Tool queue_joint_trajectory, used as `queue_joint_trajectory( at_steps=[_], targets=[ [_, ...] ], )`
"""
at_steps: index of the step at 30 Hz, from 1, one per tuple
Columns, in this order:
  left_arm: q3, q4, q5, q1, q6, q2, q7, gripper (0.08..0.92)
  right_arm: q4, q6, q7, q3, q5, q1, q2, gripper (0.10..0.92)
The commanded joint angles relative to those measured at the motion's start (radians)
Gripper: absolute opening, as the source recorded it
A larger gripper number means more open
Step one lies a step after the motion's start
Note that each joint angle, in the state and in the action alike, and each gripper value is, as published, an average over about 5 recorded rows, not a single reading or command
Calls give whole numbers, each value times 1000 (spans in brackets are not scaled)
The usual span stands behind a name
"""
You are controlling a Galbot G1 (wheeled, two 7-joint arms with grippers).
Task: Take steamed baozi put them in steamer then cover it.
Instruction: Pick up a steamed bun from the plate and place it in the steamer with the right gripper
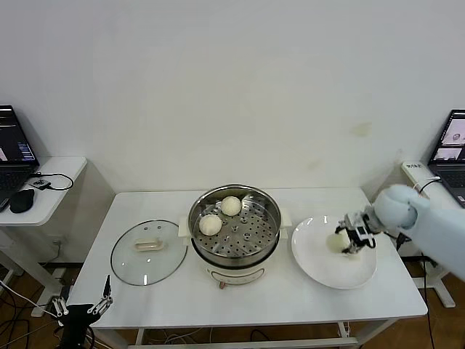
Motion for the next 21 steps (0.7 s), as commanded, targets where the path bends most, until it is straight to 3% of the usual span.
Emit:
queue_joint_trajectory(
  at_steps=[1,12,21],
  targets=[
    [3,-3,-3,-2,0,0,0,823,28,-22,-6,-220,185,456,109,611],
    [-8,-9,-7,5,-2,-5,0,823,105,-38,85,-308,282,472,350,617],
    [-27,-19,-9,17,-2,-14,-1,823,25,79,98,-338,252,390,530,619]
  ],
)
